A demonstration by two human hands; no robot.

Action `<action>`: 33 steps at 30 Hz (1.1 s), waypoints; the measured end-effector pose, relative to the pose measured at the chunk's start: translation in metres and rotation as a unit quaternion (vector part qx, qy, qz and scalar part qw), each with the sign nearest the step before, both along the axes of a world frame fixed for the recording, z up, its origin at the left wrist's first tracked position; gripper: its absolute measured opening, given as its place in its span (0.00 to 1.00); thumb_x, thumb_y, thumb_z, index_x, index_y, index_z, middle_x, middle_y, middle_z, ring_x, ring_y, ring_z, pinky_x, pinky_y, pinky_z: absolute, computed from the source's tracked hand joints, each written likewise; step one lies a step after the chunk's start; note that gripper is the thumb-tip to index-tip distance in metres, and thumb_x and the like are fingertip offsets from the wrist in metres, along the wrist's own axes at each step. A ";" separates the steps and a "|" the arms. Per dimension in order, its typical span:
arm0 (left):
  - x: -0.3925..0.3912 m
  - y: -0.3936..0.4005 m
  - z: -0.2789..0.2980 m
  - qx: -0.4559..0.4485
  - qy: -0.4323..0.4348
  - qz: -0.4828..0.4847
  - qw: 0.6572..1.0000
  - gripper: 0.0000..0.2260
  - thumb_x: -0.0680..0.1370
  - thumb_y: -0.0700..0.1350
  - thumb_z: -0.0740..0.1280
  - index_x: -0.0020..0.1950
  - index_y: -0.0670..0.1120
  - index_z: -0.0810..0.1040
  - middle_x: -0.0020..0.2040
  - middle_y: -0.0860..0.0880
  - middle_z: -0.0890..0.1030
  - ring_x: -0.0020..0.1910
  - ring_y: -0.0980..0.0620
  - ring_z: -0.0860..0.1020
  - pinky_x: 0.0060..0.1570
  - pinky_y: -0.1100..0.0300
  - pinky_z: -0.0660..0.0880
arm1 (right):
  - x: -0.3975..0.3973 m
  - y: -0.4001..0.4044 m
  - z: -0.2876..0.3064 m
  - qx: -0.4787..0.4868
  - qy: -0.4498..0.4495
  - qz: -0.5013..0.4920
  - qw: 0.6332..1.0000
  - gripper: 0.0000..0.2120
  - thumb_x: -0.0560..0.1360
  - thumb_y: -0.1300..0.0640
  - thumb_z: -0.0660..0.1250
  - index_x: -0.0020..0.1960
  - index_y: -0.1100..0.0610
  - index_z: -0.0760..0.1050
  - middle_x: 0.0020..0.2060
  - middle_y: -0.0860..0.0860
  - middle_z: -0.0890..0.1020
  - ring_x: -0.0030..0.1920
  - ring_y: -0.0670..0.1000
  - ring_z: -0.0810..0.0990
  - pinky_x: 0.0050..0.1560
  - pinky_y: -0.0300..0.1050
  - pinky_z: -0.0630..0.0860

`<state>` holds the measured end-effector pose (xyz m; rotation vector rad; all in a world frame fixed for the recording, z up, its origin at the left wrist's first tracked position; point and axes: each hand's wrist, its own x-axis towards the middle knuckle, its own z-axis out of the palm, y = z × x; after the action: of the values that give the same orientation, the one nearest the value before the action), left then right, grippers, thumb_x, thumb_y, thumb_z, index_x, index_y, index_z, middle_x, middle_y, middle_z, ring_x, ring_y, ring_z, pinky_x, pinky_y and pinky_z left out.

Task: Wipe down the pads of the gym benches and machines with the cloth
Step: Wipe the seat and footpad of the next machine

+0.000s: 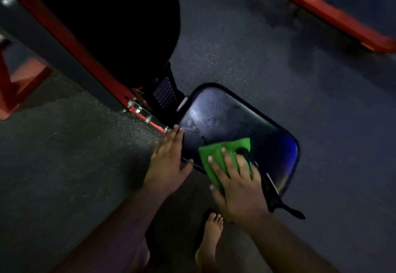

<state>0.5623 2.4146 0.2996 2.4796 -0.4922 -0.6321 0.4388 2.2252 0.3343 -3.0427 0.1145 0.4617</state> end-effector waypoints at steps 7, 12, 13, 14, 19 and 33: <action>0.015 0.013 -0.002 -0.061 0.023 0.012 0.998 0.38 0.80 0.48 0.66 0.83 0.51 0.46 0.83 0.55 0.49 0.81 0.55 0.50 0.79 0.47 0.56 | 0.157 -0.052 -0.025 -0.003 0.004 0.030 1.000 0.30 0.81 0.32 0.44 0.81 0.35 0.40 0.83 0.49 0.44 0.82 0.58 0.45 0.76 0.74 0.43; 0.014 0.012 0.005 -0.123 0.043 0.068 0.989 0.38 0.77 0.48 0.63 0.83 0.53 0.46 0.83 0.51 0.56 0.80 0.52 0.57 0.77 0.47 0.61 | 0.127 0.024 -0.026 -0.013 -0.001 -0.006 1.000 0.31 0.83 0.39 0.47 0.83 0.42 0.41 0.83 0.53 0.48 0.81 0.61 0.52 0.75 0.68 0.54; 0.013 0.013 0.010 -0.153 0.060 0.094 0.982 0.39 0.76 0.48 0.61 0.82 0.57 0.43 0.83 0.51 0.56 0.79 0.53 0.58 0.77 0.49 0.61 | 0.099 0.034 -0.020 0.014 0.004 0.038 0.999 0.32 0.82 0.39 0.49 0.83 0.41 0.43 0.83 0.52 0.50 0.80 0.61 0.55 0.74 0.67 0.56; 0.014 0.015 0.014 -0.184 0.073 0.118 0.973 0.40 0.75 0.48 0.60 0.80 0.63 0.40 0.83 0.51 0.56 0.79 0.54 0.60 0.76 0.51 0.62 | 0.081 0.036 -0.013 0.043 0.014 0.082 0.996 0.32 0.80 0.39 0.52 0.82 0.39 0.46 0.83 0.50 0.52 0.79 0.60 0.57 0.73 0.67 0.58; 0.021 0.021 0.005 -0.224 0.114 0.143 0.957 0.39 0.75 0.51 0.58 0.74 0.77 0.37 0.82 0.51 0.60 0.77 0.56 0.64 0.73 0.53 0.66 | 0.171 -0.018 -0.019 0.006 0.044 0.142 0.989 0.32 0.79 0.30 0.48 0.80 0.33 0.43 0.83 0.47 0.45 0.82 0.58 0.48 0.74 0.73 0.46; 0.034 0.039 0.002 -0.098 0.047 0.061 0.992 0.36 0.75 0.60 0.50 0.83 0.50 0.56 0.83 0.50 0.54 0.81 0.54 0.53 0.78 0.52 0.56 | 0.058 0.006 -0.022 -0.033 0.015 0.233 0.972 0.36 0.75 0.40 0.65 0.81 0.41 0.57 0.82 0.52 0.59 0.77 0.60 0.63 0.74 0.67 0.60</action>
<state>0.5967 2.4538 0.3018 2.2642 -0.3461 -0.6168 0.4967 2.2307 0.3125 -3.1143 -0.6084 0.5346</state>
